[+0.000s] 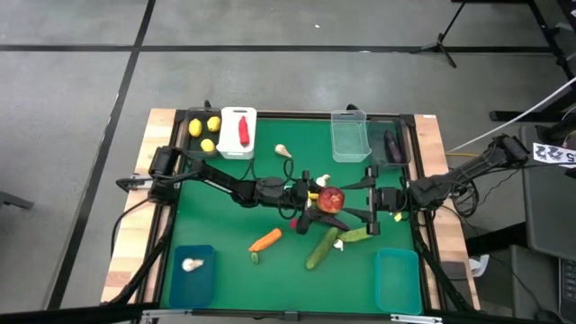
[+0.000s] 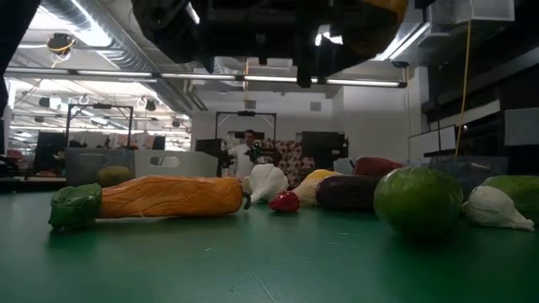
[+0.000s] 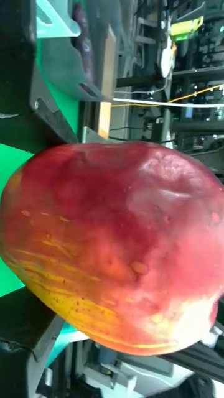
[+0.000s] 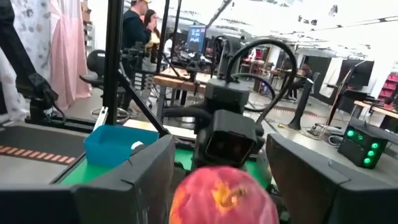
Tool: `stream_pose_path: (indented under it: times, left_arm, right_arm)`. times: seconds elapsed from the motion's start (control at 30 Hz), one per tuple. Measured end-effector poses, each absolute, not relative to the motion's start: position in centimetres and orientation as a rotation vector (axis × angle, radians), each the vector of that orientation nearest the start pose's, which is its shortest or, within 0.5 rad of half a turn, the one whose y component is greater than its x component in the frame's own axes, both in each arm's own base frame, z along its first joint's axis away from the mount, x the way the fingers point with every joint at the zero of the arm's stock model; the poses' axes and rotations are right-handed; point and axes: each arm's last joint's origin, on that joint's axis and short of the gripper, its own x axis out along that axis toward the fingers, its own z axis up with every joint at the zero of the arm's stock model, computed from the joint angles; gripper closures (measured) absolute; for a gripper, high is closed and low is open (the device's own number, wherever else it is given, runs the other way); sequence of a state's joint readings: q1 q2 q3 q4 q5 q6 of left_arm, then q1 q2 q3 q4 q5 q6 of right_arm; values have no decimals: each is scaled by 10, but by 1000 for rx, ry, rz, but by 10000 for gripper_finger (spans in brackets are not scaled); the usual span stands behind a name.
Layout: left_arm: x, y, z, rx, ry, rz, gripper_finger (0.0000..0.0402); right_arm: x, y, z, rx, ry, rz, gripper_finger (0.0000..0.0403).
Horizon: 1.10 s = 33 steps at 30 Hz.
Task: Sort produce into baskets
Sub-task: Put the apple into the green bin
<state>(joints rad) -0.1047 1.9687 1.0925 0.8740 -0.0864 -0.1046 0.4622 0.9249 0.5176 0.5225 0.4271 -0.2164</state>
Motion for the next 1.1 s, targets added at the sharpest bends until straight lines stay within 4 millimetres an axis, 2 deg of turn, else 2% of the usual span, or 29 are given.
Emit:
stream_pose_path:
  times: [0.13, 0.4, 0.53, 0.7, 1.1]
  left_arm:
    - [422, -45, 201, -82, -17, -22, 104]
    - [422, -50, 202, -53, -21, 4, 104]
    - [422, -50, 203, -53, -26, 16, 104]
    - [422, -49, 204, -54, -39, 19, 104]
    - [422, -49, 204, -54, -40, 31, 104]
  right_arm:
    - [194, 83, 280, -181, -78, 27, 150]
    - [197, 84, 278, -178, -67, 21, 150]
    - [197, 84, 278, -162, -65, 21, 167]
    - [197, 84, 277, -162, -56, 19, 216]
    - [197, 82, 277, -160, -44, -38, 377]
